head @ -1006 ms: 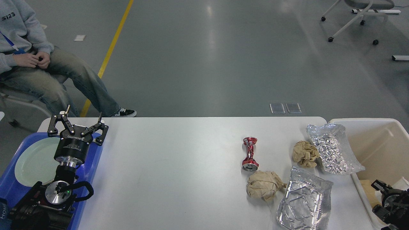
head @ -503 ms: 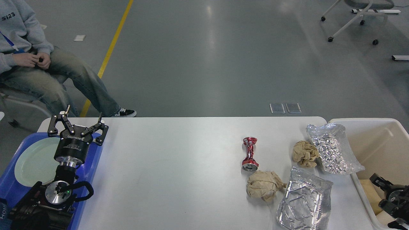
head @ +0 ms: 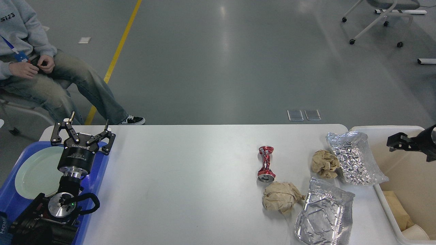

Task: Tidy desktop
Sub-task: 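Reach the right gripper down to the flat foil packet, then grasp the foil packet and lift it toward the bin, then lower the foil packet into the white bin and release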

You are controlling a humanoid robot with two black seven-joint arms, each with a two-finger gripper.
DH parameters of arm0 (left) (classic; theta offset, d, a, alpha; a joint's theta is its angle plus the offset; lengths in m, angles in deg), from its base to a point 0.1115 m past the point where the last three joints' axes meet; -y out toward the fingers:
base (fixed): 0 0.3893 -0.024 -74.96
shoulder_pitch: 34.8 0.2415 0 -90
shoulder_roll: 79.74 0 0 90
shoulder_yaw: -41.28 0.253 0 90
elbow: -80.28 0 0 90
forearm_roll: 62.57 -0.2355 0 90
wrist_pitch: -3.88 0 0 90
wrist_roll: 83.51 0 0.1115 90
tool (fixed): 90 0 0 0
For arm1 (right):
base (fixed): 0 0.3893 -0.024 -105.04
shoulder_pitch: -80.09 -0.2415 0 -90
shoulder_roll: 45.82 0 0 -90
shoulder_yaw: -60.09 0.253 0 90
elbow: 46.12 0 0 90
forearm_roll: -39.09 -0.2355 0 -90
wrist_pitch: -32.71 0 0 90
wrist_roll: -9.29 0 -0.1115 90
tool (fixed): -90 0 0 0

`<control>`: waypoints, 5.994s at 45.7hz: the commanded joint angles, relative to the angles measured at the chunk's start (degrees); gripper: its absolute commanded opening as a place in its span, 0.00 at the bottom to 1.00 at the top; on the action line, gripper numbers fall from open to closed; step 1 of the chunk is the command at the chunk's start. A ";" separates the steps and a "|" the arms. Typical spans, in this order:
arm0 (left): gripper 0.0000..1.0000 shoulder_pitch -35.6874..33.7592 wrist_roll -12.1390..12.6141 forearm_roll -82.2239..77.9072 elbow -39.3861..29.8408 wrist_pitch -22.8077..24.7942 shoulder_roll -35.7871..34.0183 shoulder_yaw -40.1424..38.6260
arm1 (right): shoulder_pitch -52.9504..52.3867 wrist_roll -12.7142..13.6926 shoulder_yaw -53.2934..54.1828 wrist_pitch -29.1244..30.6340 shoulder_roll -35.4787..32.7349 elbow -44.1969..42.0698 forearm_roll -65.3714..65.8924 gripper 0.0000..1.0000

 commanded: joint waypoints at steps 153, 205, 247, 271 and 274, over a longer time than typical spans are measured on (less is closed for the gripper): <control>0.96 0.00 0.00 0.00 -0.02 0.00 -0.02 0.00 | -21.39 0.84 -26.23 -13.85 6.24 45.84 -37.39 0.00; 0.96 0.00 0.00 0.00 -0.02 0.00 -0.02 0.00 | -44.99 1.54 -51.56 -14.89 -3.51 39.28 -30.01 0.00; 0.96 0.00 0.09 0.00 -0.02 0.00 -0.02 0.00 | 52.77 3.38 3.29 -39.84 18.01 -45.91 -31.06 0.00; 0.96 0.00 0.00 0.00 -0.02 0.00 0.07 0.00 | 55.67 6.55 3.03 -47.42 19.68 -44.94 -31.15 1.00; 0.96 0.00 0.00 0.00 -0.02 0.00 -0.02 0.00 | 55.41 6.46 3.11 -47.42 19.60 -44.33 -31.15 1.00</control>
